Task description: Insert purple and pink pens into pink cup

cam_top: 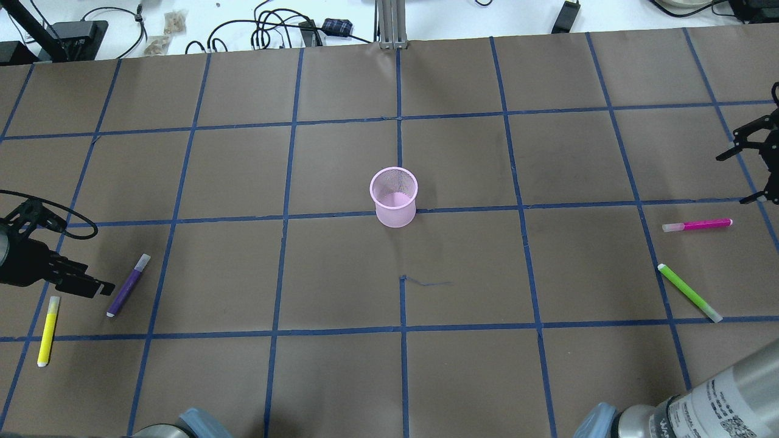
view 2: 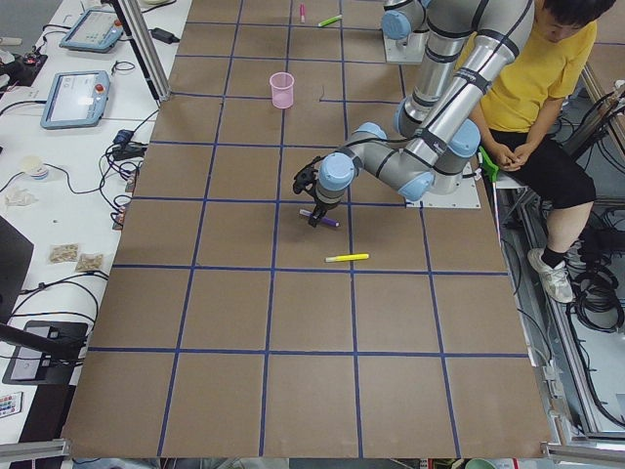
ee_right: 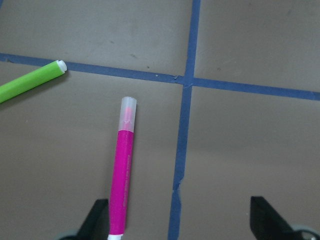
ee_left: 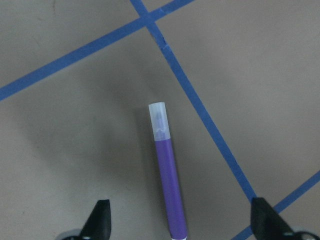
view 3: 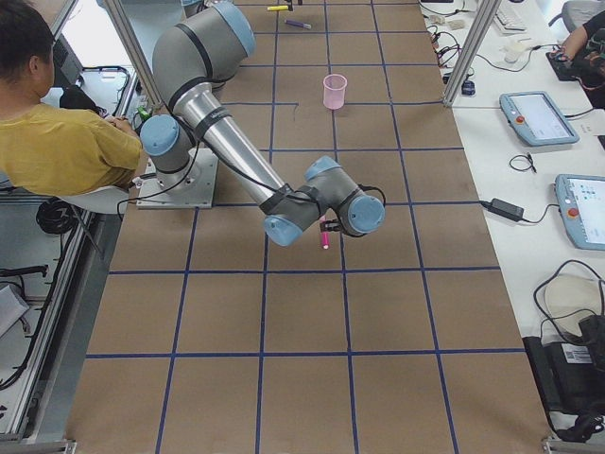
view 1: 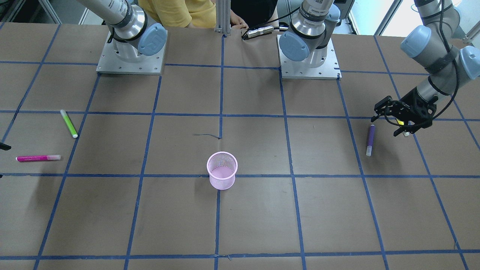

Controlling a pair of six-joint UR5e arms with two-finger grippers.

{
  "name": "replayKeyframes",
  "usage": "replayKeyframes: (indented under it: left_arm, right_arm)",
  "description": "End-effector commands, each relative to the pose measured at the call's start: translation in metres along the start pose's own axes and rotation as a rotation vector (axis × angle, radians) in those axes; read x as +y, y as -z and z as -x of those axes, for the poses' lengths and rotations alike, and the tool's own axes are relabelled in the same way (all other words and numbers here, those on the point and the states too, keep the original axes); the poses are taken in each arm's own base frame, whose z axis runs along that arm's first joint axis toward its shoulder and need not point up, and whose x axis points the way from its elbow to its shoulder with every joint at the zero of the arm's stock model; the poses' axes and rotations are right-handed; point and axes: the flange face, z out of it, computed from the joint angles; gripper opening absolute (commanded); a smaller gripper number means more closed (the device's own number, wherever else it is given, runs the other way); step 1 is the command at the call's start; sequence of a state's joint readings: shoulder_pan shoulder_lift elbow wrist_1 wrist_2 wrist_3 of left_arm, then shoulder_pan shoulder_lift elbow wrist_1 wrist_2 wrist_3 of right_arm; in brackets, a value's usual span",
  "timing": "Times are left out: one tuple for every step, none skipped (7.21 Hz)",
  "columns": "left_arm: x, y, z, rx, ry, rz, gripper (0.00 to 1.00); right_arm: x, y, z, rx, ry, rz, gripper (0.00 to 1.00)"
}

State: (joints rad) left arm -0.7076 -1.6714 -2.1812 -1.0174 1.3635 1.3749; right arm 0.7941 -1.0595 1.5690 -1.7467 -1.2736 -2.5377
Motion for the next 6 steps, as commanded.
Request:
replayKeyframes:
  left_arm:
    - [0.022,-0.031,-0.013,-0.005,0.047,-0.014,0.96]
    - [0.022,-0.028,-0.011,-0.045,0.092,-0.012,0.97]
    - [0.022,-0.029,-0.012,-0.047,0.103,-0.016,0.93]
    - [0.022,-0.031,-0.013,-0.044,0.105,-0.015,0.87]
    - [0.022,-0.032,-0.013,-0.040,0.106,-0.019,0.83]
    - [0.021,-0.032,-0.011,-0.038,0.101,-0.021,0.78]
  right_arm:
    - [0.013,-0.040,0.020,0.000,0.022,-0.056,1.00]
    - [0.013,-0.049,0.027,-0.001,0.067,-0.069,1.00]
    - [0.016,-0.051,0.027,0.024,0.121,-0.031,1.00]
    - [0.017,-0.057,0.028,0.035,0.135,-0.005,1.00]
    - [0.015,-0.064,0.032,0.026,0.138,-0.015,0.99]
    - [0.015,-0.064,0.033,0.022,0.135,-0.013,0.96]
